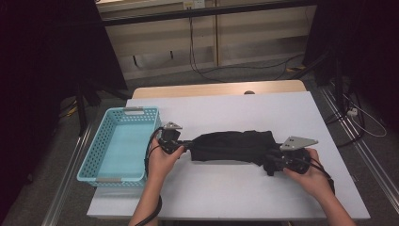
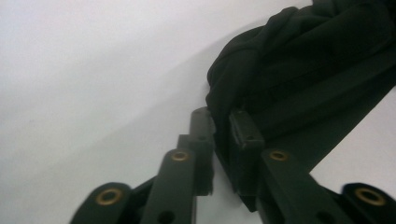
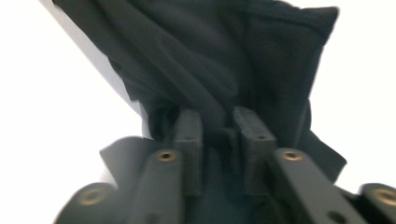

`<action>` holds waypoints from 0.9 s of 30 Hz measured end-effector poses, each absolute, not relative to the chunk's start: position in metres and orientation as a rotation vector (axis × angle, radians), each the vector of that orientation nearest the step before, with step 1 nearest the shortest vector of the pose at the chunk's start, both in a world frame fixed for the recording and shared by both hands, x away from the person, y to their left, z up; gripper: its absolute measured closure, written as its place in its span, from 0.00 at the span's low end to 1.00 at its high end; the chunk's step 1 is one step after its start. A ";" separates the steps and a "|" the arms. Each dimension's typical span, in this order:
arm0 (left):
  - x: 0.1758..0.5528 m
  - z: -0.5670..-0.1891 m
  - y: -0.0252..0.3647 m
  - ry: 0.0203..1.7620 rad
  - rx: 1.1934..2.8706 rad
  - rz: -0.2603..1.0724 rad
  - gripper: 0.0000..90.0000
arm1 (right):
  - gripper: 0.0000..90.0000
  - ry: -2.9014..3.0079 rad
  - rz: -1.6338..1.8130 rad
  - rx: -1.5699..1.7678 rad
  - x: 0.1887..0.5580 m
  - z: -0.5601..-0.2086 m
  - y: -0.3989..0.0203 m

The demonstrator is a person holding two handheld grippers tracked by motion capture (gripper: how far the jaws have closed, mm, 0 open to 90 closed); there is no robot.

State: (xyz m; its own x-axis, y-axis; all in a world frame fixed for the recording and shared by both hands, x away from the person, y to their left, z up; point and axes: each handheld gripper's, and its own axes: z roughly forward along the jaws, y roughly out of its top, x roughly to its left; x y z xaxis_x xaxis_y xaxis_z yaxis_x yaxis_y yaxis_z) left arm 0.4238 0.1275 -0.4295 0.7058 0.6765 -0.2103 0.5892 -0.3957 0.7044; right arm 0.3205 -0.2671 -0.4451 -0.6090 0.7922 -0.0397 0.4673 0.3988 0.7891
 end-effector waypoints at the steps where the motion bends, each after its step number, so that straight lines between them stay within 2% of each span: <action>1: 0.424 -0.429 0.127 0.947 2.106 0.138 0.85 | 0.91 2.227 1.088 1.077 0.320 -0.442 -0.269; 3: 0.422 -0.427 0.126 0.941 2.094 0.138 0.80 | 0.93 2.175 1.162 1.098 0.318 -0.435 -0.274; 8: 0.418 -0.421 0.122 0.844 2.071 0.146 0.56 | 0.94 2.126 1.190 1.114 0.316 -0.427 -0.280; 13: 0.409 -0.413 0.114 0.755 2.073 0.163 0.46 | 0.94 2.135 1.181 1.120 0.319 -0.428 -0.278; 19: 0.399 -0.415 0.107 0.677 2.120 0.148 0.43 | 0.94 2.135 1.188 1.153 0.323 -0.430 -0.278; 27: 0.391 -0.436 0.089 0.603 2.217 0.110 0.41 | 0.94 2.119 1.210 1.187 0.327 -0.431 -0.279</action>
